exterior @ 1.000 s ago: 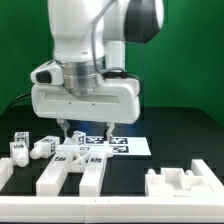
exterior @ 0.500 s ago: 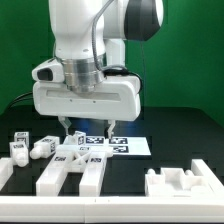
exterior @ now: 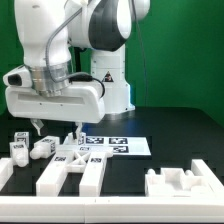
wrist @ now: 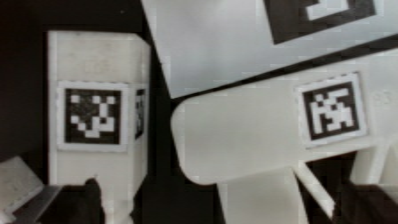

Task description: Assemble chair

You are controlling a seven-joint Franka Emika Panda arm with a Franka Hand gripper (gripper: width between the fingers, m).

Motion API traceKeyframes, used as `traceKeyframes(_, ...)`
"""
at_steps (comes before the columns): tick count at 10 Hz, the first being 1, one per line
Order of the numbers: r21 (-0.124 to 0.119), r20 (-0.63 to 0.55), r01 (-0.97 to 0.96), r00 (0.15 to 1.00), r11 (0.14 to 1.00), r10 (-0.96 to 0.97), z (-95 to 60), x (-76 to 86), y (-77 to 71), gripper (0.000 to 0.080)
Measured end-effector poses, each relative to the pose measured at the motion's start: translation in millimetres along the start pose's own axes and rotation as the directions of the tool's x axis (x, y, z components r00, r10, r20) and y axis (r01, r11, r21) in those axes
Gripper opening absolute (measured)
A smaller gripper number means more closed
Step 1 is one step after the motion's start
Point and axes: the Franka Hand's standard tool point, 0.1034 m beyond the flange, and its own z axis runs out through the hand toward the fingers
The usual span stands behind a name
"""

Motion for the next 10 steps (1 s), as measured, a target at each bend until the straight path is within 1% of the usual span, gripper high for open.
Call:
traceKeyframes(1, 0.000, 0.000, 0.000, 1.000, 1.000, 0.000, 0.2, 0.2, 1.8, 0.0649)
traceKeyframes(2, 0.004, 0.000, 0.008, 1.000, 1.000, -0.008, 0.7, 0.5, 10.2, 0.0649)
traceKeyframes(3, 0.003, 0.003, 0.008, 1.000, 1.000, -0.008, 4.4, -2.7, 23.3, 0.0649)
traceKeyframes(4, -0.010, 0.002, 0.005, 1.000, 1.000, -0.005, 17.8, -13.7, 35.8, 0.0649)
traceKeyframes(5, -0.014, 0.022, -0.006, 1.000, 1.000, 0.006, 28.4, -22.5, 42.2, 0.0649)
traceKeyframes(8, -0.042, 0.009, 0.000, 1.000, 0.999, 0.000, 41.0, -28.4, 44.6, 0.0649)
traceKeyframes(9, -0.042, 0.008, 0.001, 1.000, 0.999, -0.001, 40.5, -27.5, 44.4, 0.0649)
traceKeyframes(10, -0.042, 0.008, 0.001, 1.000, 0.999, -0.001, 40.5, -27.5, 44.4, 0.0546)
